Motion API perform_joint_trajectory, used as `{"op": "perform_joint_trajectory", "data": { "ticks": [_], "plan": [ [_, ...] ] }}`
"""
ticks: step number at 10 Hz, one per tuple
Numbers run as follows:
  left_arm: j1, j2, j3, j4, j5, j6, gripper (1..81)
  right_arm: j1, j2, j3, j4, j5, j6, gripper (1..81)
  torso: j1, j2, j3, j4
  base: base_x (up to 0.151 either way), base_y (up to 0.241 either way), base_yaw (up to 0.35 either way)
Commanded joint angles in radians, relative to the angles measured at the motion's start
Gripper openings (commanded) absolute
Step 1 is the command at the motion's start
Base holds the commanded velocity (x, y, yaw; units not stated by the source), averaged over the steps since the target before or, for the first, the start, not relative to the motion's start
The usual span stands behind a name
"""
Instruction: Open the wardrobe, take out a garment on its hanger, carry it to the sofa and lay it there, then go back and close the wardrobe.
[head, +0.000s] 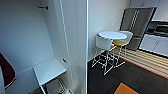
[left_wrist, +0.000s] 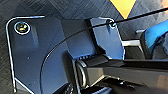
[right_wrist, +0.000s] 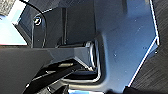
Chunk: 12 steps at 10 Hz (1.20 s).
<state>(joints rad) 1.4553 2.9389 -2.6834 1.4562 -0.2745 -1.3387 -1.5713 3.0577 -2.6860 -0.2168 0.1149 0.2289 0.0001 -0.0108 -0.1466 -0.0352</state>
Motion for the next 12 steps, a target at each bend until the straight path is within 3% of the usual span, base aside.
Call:
{"op": "perform_joint_trajectory", "data": {
  "ticks": [1, 12],
  "plan": [
    [-0.032, 0.010, 0.004, -0.002, 0.112, -0.008, 81.1, 0.021, 0.003, 0.002, -0.006, -0.052, 0.000, 81.1, 0.000, 0.000, 0.000, 0.000, 0.000, 0.000, 0.308],
    [-0.031, 0.014, 0.004, -0.002, 0.112, -0.013, 81.1, 0.029, 0.002, -0.004, -0.004, -0.052, 0.000, 81.1, 0.000, 0.000, 0.000, 0.000, 0.000, 0.000, 0.307]
  ]
}}
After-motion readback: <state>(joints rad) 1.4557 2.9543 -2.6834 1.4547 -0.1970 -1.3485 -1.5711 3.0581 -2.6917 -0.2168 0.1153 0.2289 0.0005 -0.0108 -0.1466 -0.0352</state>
